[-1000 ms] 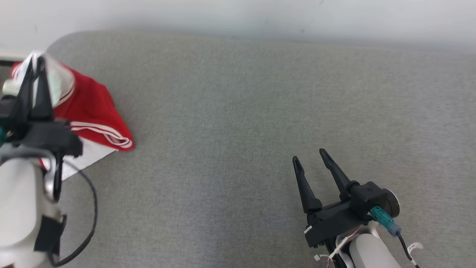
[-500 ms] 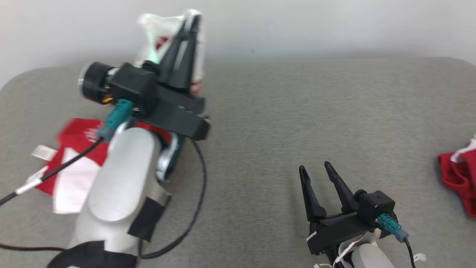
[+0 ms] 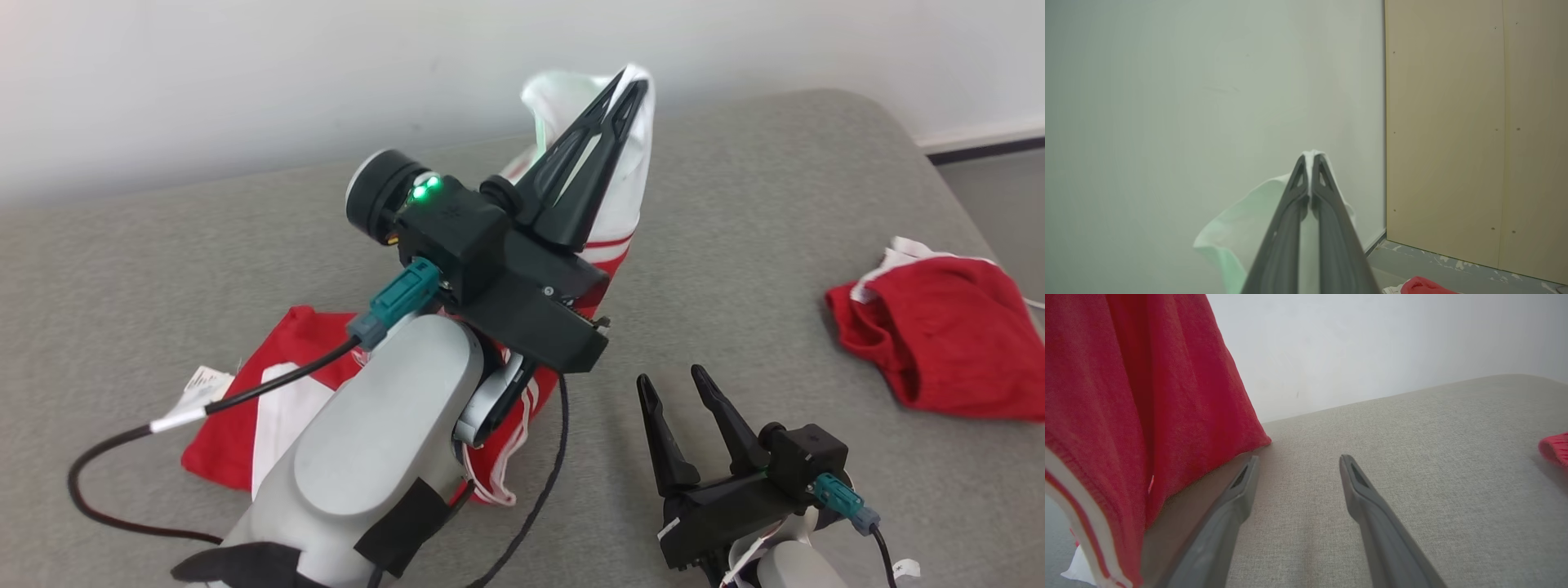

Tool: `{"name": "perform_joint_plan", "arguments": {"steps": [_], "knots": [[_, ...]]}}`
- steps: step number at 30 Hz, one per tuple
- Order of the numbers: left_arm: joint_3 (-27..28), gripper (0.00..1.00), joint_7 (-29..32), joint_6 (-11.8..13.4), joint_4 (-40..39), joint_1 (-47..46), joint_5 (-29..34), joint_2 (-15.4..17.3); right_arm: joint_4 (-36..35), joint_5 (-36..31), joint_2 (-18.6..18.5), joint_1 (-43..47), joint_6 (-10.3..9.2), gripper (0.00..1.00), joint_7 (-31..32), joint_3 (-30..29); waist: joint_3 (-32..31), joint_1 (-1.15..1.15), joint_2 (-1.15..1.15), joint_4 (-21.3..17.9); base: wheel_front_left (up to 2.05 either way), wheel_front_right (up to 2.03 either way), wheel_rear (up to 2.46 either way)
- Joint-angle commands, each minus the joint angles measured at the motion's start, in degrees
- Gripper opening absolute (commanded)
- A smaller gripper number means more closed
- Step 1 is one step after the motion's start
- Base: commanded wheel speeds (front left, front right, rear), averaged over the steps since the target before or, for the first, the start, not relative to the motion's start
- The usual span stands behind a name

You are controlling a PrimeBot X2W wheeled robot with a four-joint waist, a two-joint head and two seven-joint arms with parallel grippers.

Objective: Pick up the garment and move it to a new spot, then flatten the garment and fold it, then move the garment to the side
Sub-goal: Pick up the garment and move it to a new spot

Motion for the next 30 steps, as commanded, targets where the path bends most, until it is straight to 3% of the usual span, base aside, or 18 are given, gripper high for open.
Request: {"name": "perform_joint_plan", "arguments": {"steps": [1,4,5,6,7,8,15,30], "knots": [[0.2,0.0,-0.2,1.3,1.7,0.4,1.1,0.2,-0.1,0.3,0.2,-0.5,-0.14,1.0,0.0,0.2,0.5,0.0,0.0,-2.7,0.0,0.0,0.0],[2.2,0.0,-0.2,2.6,5.8,2.2,2.7,0.2,-0.3,0.2,0.2,-0.6,-0.14,1.0,0.0,-0.4,0.9,0.0,0.0,-3.0,0.0,0.0,0.0],[3.0,0.23,-0.2,2.6,7.5,2.9,3.4,0.2,-0.4,0.1,0.2,-0.6,-0.14,1.0,0.0,-0.6,1.0,0.0,0.0,-3.0,0.0,0.0,0.0],[3.0,0.23,-0.2,2.6,7.5,2.9,3.4,0.2,-0.4,0.1,0.2,-0.6,-0.14,1.0,0.0,-0.6,1.0,0.0,0.0,-3.0,0.0,0.0,0.0],[3.6,0.74,-0.2,2.4,9.1,3.5,4.3,0.2,-0.3,0.0,0.2,-0.6,-0.13,1.0,0.0,-0.9,1.1,0.0,0.0,-2.9,0.0,0.0,0.0],[4.1,1.0,-0.2,2.0,10.9,4.4,4.8,0.2,-0.3,-0.2,0.2,-0.6,-0.14,1.0,0.0,-1.2,1.2,0.0,0.0,-2.8,0.0,0.0,0.0],[10.3,1.0,-0.2,0.4,17.4,11.7,6.3,0.2,-0.2,-0.7,0.2,0.1,-0.13,1.0,0.0,-2.5,0.7,0.0,0.0,-0.4,0.0,0.0,0.0],[27.1,1.0,-0.2,-0.2,9.1,32.1,16.1,2.1,-1.4,-2.8,0.2,2.4,-0.14,1.0,0.0,-3.5,-2.7,0.0,0.0,3.0,0.0,0.0,0.0]]}}
